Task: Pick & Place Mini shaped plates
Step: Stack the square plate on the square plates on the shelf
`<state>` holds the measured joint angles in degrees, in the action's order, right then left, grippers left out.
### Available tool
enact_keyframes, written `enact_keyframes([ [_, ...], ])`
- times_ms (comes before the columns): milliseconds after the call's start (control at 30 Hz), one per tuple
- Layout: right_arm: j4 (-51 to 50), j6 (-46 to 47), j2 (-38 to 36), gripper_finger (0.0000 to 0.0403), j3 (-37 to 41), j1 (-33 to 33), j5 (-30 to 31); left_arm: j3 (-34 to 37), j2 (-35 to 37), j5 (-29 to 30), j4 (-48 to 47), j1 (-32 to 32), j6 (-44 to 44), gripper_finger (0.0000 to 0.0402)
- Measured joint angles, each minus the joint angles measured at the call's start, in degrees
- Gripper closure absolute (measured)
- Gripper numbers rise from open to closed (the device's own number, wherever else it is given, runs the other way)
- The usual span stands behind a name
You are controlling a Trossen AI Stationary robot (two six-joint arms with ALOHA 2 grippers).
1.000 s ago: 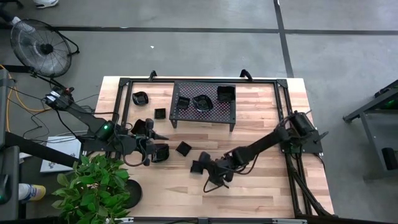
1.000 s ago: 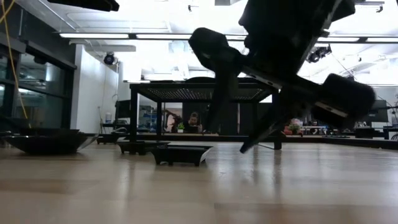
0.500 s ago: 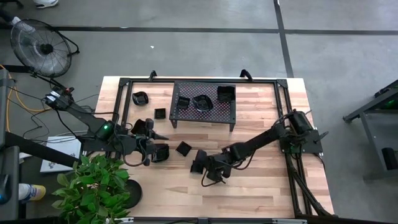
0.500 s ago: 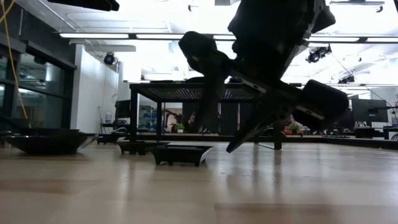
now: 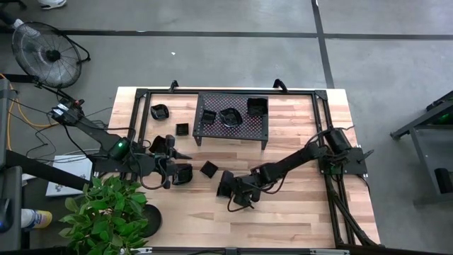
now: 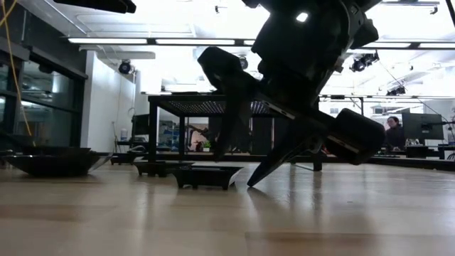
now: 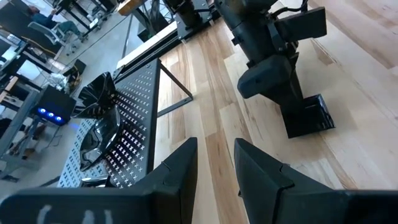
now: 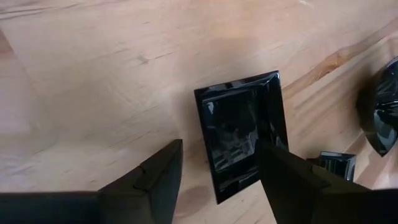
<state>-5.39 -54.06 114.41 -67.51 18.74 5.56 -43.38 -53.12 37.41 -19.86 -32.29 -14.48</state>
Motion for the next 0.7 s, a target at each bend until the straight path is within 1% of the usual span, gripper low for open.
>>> enact_keyframes([
  [400, -0.9, 0.4, 0.0, 0.0302, 0.1, 0.0, 0.4, 0.0, 0.0, -0.6, 0.0, 0.0, 0.0, 0.03],
  [700, -1.2, 0.6, 0.0, 0.0345, 0.1, 0.0, 0.1, 0.0, 0.0, -0.6, 0.0, 0.0, 0.1, 0.03],
])
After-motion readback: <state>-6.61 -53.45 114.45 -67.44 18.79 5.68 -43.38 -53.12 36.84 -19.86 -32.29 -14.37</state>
